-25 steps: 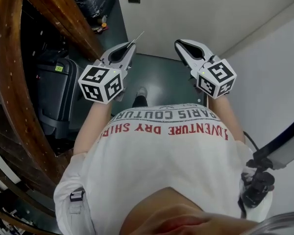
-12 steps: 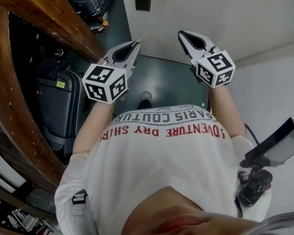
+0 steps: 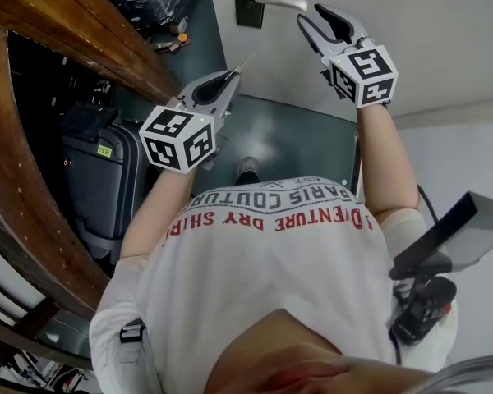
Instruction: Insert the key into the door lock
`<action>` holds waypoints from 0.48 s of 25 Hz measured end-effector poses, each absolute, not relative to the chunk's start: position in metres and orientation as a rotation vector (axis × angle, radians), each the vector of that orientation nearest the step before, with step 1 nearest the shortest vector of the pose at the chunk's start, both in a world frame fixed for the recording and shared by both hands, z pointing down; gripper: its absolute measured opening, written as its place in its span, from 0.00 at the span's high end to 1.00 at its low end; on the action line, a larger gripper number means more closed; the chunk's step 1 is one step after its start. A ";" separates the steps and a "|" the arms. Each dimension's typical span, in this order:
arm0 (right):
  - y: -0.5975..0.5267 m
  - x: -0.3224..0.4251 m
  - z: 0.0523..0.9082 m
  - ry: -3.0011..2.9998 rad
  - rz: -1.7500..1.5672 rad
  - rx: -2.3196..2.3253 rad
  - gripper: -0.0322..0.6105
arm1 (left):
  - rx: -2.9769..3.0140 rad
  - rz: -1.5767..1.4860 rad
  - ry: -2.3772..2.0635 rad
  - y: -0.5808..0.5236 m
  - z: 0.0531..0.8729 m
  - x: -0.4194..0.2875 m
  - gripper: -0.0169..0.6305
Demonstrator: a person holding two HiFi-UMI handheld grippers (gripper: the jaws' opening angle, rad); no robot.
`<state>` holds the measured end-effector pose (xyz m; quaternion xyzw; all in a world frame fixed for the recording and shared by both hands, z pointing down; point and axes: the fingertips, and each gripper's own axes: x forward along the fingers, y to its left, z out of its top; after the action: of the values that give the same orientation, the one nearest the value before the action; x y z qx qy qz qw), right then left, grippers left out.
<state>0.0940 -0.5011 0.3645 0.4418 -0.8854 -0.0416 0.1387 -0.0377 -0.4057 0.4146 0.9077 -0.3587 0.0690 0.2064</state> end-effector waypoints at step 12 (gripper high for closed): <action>-0.535 0.089 0.382 -2.612 -0.021 1.213 0.72 | 2.401 0.110 -1.012 -0.441 0.434 -0.044 0.94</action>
<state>0.0886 -0.5354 0.3825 0.4177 -0.8992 -0.0071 0.1303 -0.0444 -0.4408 0.4339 0.8881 -0.3743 0.0408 0.2635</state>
